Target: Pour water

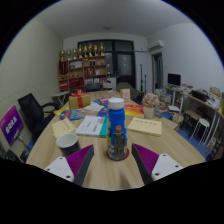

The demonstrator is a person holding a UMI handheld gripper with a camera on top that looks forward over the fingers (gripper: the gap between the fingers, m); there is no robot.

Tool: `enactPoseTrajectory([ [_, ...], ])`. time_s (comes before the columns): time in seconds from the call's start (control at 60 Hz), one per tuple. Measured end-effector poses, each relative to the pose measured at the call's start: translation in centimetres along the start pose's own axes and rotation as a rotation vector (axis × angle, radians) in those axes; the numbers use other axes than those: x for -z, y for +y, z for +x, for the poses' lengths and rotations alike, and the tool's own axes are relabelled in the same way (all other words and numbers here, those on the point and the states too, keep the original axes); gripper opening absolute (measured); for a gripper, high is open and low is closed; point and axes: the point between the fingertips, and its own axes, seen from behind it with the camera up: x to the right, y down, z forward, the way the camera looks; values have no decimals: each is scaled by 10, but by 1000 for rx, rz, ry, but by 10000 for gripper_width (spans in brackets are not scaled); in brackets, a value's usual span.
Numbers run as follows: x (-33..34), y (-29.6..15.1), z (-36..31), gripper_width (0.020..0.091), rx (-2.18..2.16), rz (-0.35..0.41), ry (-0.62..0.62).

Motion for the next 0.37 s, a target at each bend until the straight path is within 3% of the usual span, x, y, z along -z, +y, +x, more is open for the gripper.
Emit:
enactPoseTrajectory([
  [0.367, 289, -18, -71, 835, 37, -9, 36],
])
